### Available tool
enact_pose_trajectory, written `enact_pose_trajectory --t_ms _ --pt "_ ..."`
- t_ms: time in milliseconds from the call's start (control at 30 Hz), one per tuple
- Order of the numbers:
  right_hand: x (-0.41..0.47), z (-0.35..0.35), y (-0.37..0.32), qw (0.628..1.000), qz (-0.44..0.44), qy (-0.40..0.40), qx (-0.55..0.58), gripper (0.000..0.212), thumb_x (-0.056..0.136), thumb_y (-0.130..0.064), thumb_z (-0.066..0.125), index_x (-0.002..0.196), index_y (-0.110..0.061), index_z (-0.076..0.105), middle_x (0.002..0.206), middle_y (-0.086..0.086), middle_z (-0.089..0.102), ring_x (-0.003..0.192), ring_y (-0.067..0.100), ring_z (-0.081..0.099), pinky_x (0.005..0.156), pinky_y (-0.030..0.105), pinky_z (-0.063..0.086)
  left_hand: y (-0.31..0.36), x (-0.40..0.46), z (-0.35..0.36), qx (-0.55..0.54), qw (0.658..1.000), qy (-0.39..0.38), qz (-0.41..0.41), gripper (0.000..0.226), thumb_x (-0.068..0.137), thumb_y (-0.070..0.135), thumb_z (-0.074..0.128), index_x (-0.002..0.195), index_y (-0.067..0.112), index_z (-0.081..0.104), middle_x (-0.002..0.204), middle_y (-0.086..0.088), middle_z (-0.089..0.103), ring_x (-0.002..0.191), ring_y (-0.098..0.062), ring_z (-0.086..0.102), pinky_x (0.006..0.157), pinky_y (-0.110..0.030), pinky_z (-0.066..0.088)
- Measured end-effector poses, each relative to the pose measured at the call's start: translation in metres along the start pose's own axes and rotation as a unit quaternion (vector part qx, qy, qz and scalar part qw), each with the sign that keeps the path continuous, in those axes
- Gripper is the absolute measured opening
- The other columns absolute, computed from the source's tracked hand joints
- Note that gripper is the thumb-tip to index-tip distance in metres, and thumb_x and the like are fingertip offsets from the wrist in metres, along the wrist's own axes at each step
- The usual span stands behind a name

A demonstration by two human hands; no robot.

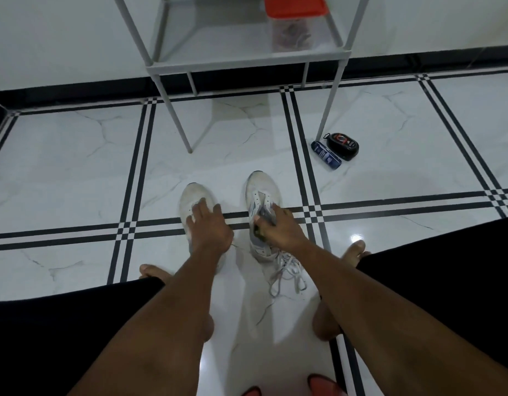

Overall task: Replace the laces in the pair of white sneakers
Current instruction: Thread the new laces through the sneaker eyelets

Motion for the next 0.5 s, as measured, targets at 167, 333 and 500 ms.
enact_pose_trajectory --t_ms 167,333,500 --pt "-0.002 -0.024 0.031 0.998 0.006 0.061 -0.01 0.037 0.102 -0.036 0.042 0.107 -0.009 0.067 0.114 0.014 0.07 0.106 0.033 0.065 0.082 0.036 0.045 0.088 -0.008 0.013 -0.052 0.97 -0.105 0.211 0.064 0.099 0.06 0.048 0.157 0.033 0.04 0.17 -0.002 0.025 0.153 -0.028 0.025 0.12 -0.051 0.032" --pt "-0.011 -0.014 0.056 0.977 0.003 -0.087 -0.192 0.075 0.074 -0.048 0.07 0.142 -0.019 0.061 0.145 0.015 0.05 0.139 0.034 0.047 0.112 0.04 0.043 0.072 0.007 0.022 -0.023 0.973 -0.124 0.192 0.071 0.094 0.05 0.058 0.159 0.038 0.033 0.169 -0.001 0.026 0.149 -0.031 0.032 0.116 -0.052 0.038" --pt "-0.022 0.011 0.059 0.923 -0.025 -0.138 -0.359 0.135 0.05 -0.075 0.091 0.161 -0.028 0.029 0.159 0.014 0.025 0.148 0.039 0.026 0.118 0.055 0.039 0.046 0.014 0.029 -0.055 0.979 -0.135 0.145 0.075 0.091 0.028 0.057 0.159 0.04 0.028 0.168 0.001 0.027 0.145 -0.033 0.035 0.114 -0.054 0.041"
Point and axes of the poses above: each hand's wrist, its own x-axis towards the middle knuckle, its own z-axis out of the palm, y = z × x, the point moved 6 cm from there along x, towards the middle knuckle
